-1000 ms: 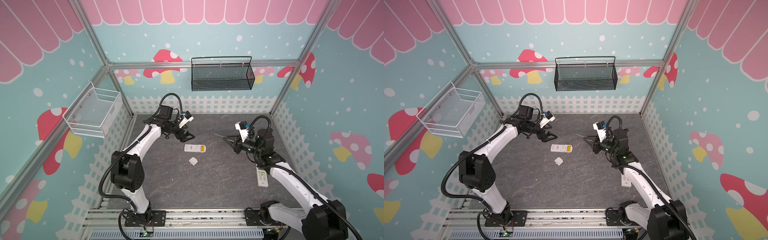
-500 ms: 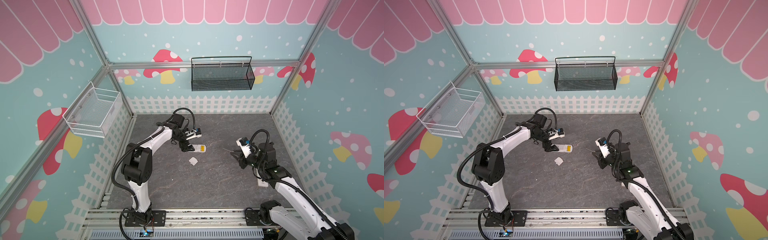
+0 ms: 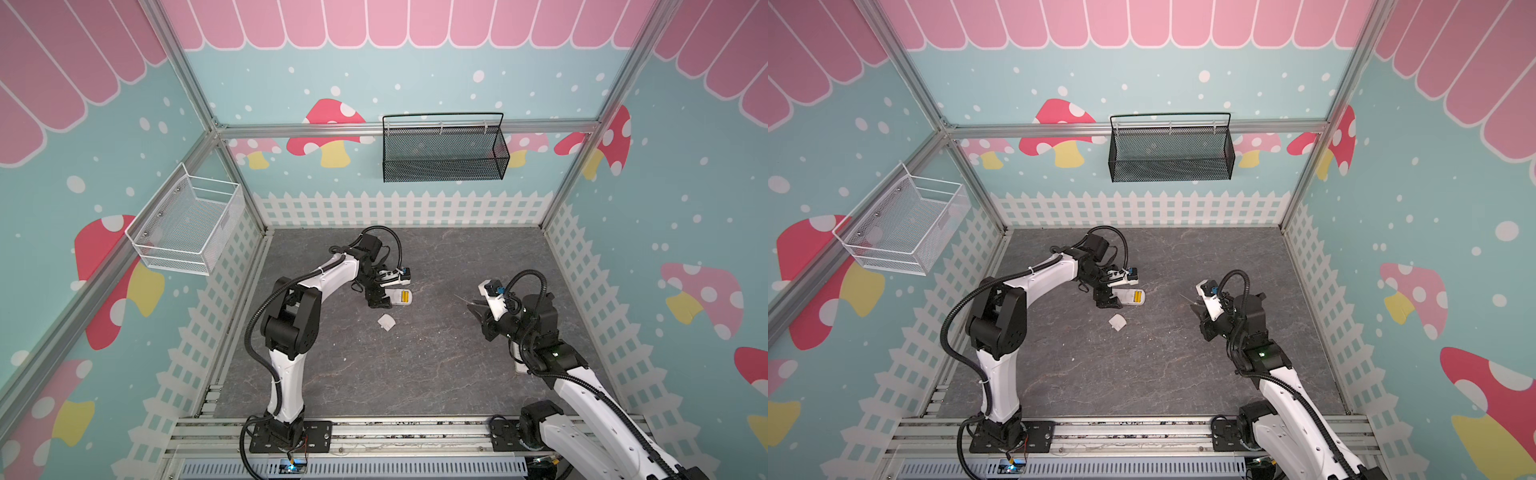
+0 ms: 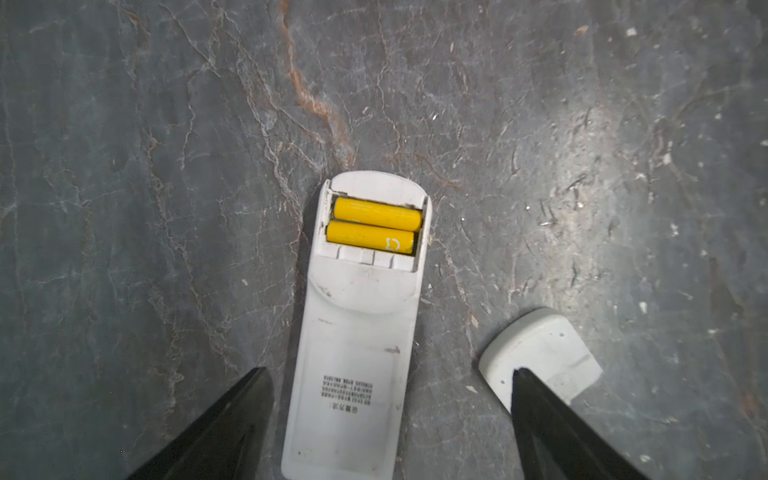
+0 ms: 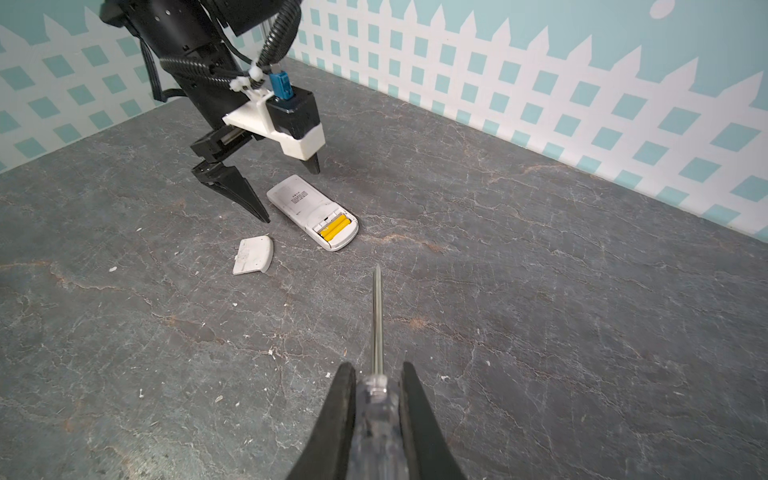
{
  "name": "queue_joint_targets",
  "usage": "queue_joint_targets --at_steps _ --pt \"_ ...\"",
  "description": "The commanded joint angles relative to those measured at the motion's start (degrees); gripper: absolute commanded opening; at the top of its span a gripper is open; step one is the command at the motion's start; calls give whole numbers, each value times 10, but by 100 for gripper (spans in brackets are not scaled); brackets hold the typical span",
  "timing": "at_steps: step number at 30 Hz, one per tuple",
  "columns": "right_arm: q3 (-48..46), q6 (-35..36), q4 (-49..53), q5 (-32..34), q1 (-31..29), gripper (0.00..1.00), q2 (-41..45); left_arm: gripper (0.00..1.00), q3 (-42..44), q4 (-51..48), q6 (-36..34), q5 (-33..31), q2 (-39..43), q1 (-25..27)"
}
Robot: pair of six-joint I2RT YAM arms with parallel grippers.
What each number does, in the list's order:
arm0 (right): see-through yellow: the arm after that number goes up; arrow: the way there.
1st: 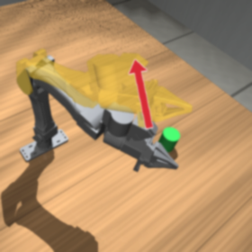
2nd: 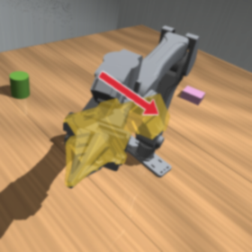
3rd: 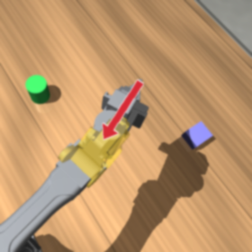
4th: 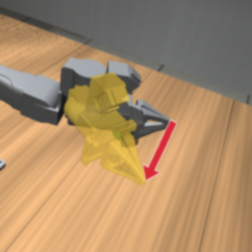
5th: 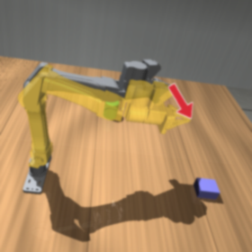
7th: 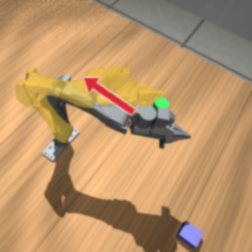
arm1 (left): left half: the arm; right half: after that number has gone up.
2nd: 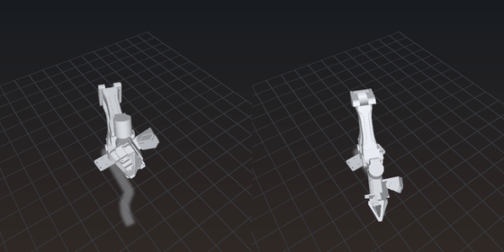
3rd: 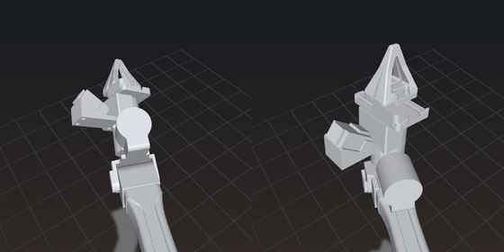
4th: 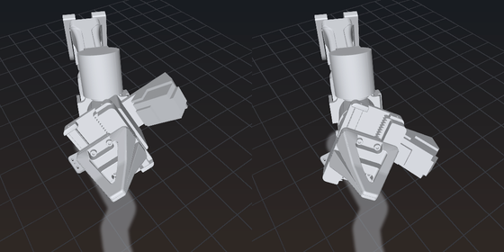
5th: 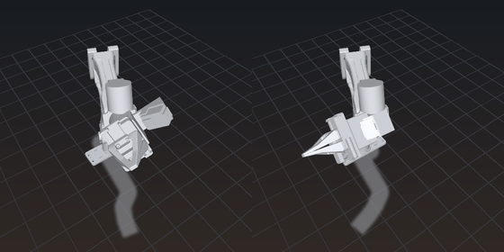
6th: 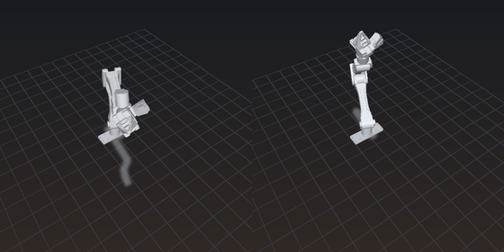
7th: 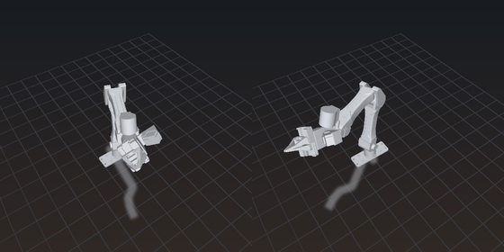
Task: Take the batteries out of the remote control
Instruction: 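Grasp the remote's end with the left gripper while the right gripper withdraws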
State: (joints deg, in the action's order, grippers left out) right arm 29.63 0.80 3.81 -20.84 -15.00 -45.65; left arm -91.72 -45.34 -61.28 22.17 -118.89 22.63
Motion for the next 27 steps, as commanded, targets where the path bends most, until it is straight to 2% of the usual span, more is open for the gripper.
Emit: queue_joint_targets --at_steps 1,6,9,14,17,22,25,27 --pt "-9 9 -25 -4 2 0 3 91 -24 -11 -32 -7 -26 3" --pt "-8 6 -19 -3 2 0 2 90 -66 -20 -30 -12 -67 6" --pt "-10 7 -24 5 2 0 4 89 -74 -23 -57 -25 -80 29" --pt "-10 6 -20 -2 1 0 6 83 -70 -35 -71 -44 -87 38" --pt "-9 8 -23 2 1 0 2 74 -69 -39 -81 -59 -98 38" --pt "-11 7 -19 -4 2 0 0 50 -66 -55 -75 -65 -102 37" --pt "-6 5 -18 8 2 0 -2 44 -58 -55 -79 -71 -101 37" --pt "-7 6 -14 9 2 0 -1 44 -62 -55 -76 -73 -95 38"
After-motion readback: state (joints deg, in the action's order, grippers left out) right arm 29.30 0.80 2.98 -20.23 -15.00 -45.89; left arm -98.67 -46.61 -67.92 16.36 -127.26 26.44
